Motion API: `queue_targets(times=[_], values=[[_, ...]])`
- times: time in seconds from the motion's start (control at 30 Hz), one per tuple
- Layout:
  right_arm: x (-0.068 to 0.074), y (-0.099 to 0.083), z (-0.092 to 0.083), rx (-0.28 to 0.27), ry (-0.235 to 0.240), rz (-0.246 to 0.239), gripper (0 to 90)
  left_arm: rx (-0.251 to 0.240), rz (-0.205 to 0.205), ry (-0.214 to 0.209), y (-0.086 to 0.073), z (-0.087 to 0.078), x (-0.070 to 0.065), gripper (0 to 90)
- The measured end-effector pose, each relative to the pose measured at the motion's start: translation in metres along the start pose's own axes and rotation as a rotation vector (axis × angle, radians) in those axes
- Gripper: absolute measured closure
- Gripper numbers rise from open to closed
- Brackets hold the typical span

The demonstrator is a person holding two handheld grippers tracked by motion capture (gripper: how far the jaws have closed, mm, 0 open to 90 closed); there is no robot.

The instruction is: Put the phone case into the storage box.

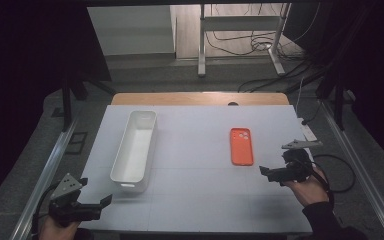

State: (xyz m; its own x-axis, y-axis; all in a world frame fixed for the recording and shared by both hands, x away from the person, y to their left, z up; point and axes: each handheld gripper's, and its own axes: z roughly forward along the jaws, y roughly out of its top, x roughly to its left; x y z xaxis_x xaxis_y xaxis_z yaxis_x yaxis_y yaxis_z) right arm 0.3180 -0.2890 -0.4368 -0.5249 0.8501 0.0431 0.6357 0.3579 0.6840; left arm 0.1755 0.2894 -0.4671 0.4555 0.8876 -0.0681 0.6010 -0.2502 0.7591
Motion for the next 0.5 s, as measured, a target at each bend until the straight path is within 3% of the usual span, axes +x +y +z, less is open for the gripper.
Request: queue_targets(times=[0.5], values=[[-0.005,0.02,0.021,0.027,0.002,-0.012,0.0,0.004,0.005,-0.004,0.0,0.0,0.0,0.2]])
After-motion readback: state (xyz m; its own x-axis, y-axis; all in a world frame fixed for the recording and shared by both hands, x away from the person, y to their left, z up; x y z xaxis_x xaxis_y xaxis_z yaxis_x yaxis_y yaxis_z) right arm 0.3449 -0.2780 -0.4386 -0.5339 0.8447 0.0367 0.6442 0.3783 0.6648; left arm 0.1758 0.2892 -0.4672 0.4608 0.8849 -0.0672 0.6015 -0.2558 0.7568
